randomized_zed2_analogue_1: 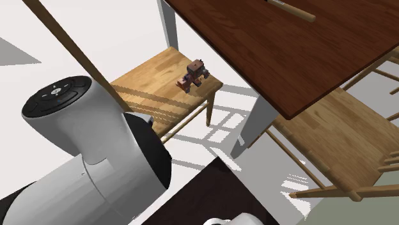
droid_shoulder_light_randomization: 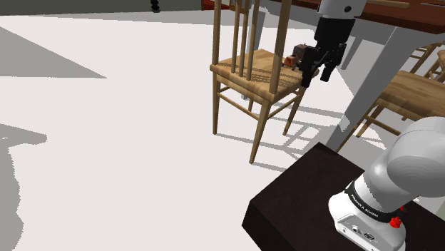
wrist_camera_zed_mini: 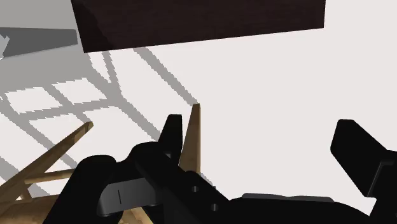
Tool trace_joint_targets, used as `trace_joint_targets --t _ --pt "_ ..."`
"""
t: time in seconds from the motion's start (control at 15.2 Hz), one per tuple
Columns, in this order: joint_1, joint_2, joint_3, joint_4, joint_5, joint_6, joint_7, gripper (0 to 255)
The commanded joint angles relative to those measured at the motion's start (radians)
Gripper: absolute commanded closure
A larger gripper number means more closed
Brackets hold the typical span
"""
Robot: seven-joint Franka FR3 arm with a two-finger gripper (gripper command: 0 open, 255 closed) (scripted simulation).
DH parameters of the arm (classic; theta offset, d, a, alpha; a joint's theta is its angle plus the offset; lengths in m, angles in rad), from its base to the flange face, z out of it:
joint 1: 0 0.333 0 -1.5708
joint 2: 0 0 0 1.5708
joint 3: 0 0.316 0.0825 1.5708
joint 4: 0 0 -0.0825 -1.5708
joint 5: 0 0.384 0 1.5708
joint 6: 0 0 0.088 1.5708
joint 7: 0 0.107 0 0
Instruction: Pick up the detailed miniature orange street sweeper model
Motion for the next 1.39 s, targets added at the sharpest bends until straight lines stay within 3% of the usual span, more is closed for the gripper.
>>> trace_joint_targets --t 0.0,0.66,1.32 --pt "0.000 0.000 0.000 0.000 0.000 0.000 0.000 0" --pt "-0.087 0.260 -0.120 0.114 -0.124 0.172 -0.125 0" --pt "-0.147 0.555 -0.226 0.331 -0.174 0.289 -0.235 0"
